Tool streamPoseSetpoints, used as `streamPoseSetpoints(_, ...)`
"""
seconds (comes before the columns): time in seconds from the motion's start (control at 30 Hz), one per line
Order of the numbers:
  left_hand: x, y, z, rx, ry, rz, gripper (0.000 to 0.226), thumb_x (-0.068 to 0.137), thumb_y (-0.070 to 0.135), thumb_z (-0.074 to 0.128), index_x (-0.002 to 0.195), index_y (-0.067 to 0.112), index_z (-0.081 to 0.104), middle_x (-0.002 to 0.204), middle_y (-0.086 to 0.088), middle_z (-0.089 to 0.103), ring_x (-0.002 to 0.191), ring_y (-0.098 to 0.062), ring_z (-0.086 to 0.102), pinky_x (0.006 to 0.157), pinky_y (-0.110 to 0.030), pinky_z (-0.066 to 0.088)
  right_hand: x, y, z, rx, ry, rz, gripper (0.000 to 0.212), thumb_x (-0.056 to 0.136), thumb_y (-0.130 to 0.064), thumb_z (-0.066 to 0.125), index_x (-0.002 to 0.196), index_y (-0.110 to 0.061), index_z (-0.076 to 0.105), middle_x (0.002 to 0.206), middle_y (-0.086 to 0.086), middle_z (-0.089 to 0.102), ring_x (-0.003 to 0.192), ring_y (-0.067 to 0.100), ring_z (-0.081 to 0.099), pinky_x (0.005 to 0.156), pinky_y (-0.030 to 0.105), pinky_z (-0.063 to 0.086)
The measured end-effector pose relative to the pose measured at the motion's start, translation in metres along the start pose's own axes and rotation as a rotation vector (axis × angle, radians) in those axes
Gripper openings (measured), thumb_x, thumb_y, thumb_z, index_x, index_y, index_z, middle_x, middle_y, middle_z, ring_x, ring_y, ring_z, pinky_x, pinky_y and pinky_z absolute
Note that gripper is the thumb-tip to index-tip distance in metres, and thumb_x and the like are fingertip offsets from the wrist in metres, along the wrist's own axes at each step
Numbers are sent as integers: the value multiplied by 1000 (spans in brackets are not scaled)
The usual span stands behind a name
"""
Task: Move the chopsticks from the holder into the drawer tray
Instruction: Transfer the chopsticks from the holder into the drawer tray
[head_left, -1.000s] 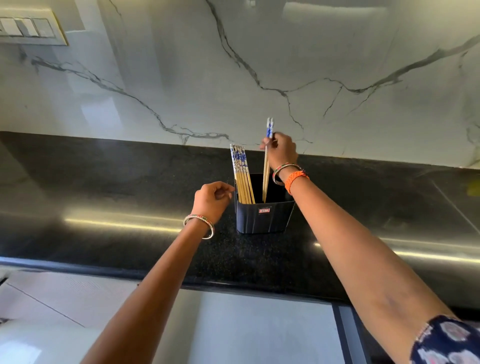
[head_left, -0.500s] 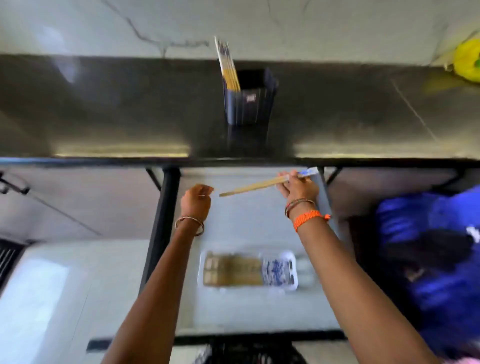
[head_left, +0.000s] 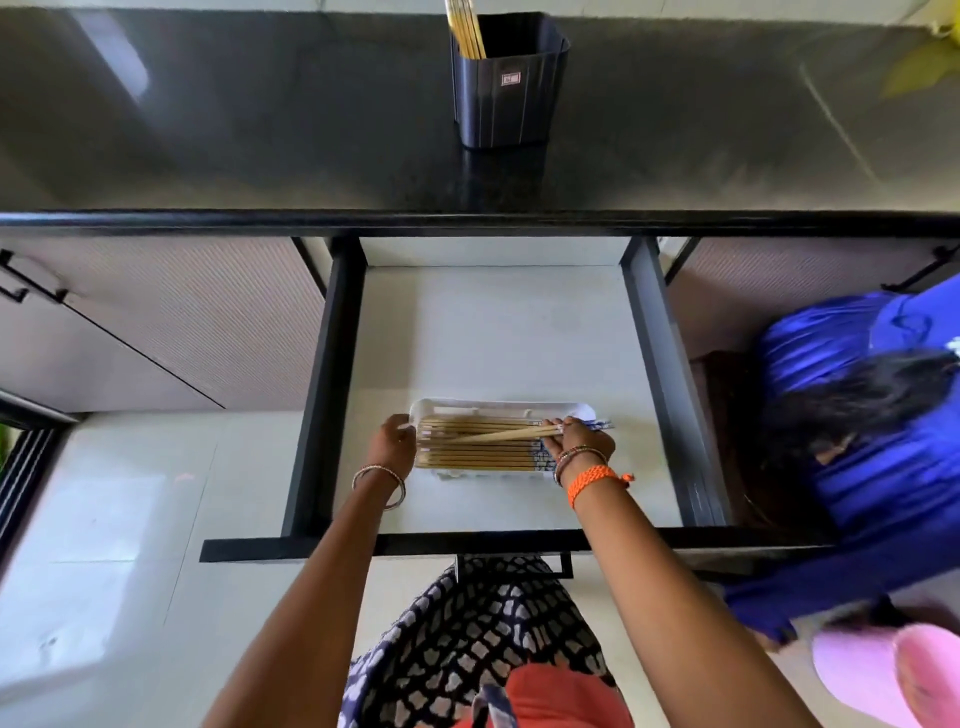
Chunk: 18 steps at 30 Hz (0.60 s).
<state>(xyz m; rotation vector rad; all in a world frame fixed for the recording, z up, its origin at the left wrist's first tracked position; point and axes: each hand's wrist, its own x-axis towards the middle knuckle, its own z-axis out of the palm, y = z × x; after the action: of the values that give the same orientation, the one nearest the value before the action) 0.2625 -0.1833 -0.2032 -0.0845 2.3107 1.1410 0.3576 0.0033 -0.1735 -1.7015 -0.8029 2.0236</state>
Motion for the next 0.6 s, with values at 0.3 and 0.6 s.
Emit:
streamPoseSetpoints(0.3,-3,-15,-7,-358,-111,-185,23,94,21,49,77,7,59,68,-7,55,64,-13,55,62,-22,48,-4,6,11,-14,-45,167,45,100,4,25,145,0,24,139,23,51,127,31,53,107,45,42)
streamPoseSetpoints(0.6,1,-23,-3,-334,-81,-165,26,91,16,54,104,-6,62,86,-18,60,77,-26,57,73,-34,50,7,12,8,-67,-14,254,38,99,-1,35,137,4,40,142,22,46,129,32,48,107,44,40)
